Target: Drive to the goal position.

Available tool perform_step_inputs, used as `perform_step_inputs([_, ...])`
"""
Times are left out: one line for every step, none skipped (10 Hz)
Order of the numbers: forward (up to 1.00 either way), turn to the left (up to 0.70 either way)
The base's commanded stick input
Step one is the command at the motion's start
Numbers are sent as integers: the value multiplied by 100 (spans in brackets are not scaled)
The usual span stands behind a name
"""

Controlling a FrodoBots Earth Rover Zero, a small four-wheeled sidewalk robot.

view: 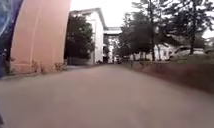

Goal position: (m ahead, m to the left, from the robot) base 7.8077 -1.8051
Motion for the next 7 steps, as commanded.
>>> perform_step_inputs([100, 0])
perform_step_inputs([100, 0])
perform_step_inputs([100, 0])
perform_step_inputs([100, 0])
perform_step_inputs([100, 0])
perform_step_inputs([100, 0])
perform_step_inputs([100, 0])
